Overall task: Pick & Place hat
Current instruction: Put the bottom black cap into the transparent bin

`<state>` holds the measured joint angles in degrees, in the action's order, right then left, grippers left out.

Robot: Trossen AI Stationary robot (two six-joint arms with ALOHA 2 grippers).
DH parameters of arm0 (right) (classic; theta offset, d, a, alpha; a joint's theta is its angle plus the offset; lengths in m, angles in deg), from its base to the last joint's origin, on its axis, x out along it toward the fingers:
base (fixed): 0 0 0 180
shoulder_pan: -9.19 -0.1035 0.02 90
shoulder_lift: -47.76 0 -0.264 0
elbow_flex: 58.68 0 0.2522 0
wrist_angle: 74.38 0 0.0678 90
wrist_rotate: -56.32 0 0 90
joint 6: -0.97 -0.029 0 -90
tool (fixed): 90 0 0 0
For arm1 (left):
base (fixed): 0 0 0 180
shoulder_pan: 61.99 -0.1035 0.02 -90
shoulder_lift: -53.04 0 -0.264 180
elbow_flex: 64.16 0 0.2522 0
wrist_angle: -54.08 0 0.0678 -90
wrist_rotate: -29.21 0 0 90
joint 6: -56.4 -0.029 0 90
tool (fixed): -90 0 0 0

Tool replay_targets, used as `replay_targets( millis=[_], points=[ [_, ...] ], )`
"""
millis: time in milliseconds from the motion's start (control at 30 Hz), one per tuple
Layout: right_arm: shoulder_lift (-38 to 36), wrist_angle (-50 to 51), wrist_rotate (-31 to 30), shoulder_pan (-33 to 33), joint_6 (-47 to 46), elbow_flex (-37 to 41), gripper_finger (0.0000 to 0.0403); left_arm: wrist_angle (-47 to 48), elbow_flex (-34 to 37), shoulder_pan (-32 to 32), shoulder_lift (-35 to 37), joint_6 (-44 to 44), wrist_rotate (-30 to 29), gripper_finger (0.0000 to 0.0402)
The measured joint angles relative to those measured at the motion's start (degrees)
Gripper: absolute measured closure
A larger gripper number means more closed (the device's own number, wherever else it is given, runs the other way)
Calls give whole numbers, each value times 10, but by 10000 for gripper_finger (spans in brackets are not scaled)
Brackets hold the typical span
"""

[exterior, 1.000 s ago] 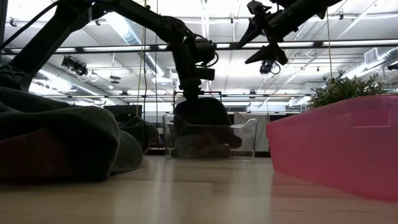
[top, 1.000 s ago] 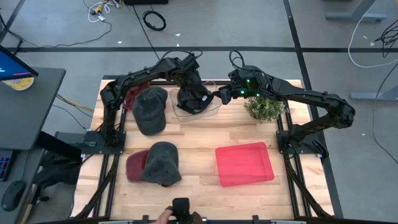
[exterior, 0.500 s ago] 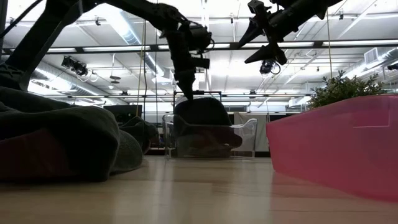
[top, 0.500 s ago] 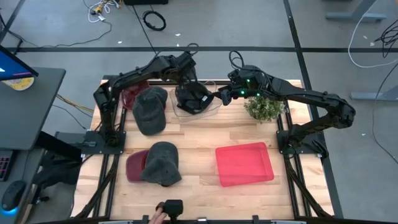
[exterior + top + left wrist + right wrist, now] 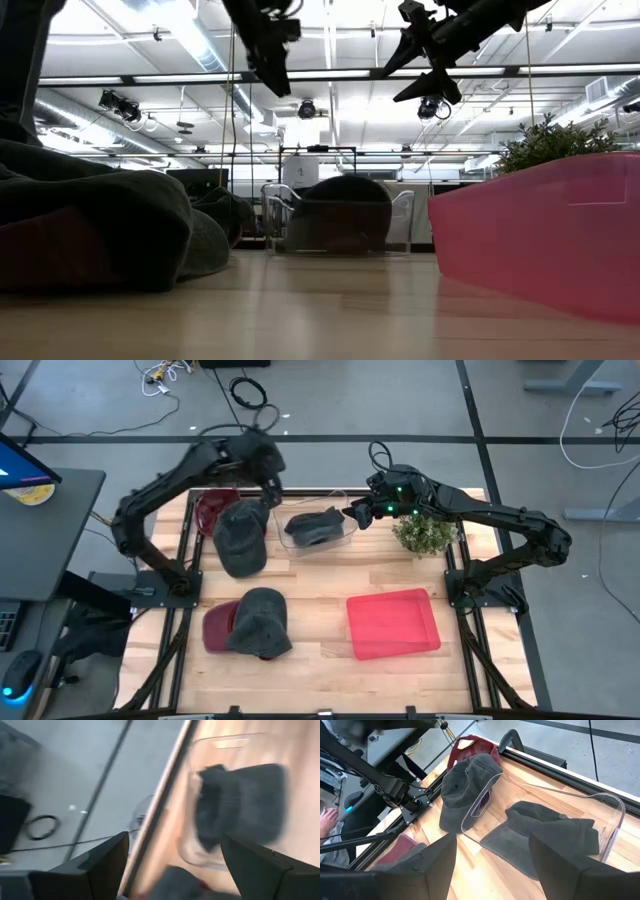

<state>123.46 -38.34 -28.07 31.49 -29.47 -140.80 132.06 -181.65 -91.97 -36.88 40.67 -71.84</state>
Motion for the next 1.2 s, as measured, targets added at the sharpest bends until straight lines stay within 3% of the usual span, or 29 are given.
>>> replay_targets(
  millis=[300, 600, 733, 933, 1200],
  points=[
    [0, 1, 0, -3, 6, 0, 152, 117, 0, 36, 65, 78, 77, 87],
    [0, 11, 44, -3, 11, 0, 152, 201, -1, 154, 75, 182, 184, 88],
    [0, 14, 59, -3, 13, 0, 152, 201, -1, 223, 75, 190, 184, 88],
    [0, 19, 60, -12, 24, 0, 152, 201, 0, 276, 75, 309, 180, 88],
    [0, 18, 59, -30, 27, 0, 152, 219, 10, 343, 59, 413, 119, 87]
  ],
)
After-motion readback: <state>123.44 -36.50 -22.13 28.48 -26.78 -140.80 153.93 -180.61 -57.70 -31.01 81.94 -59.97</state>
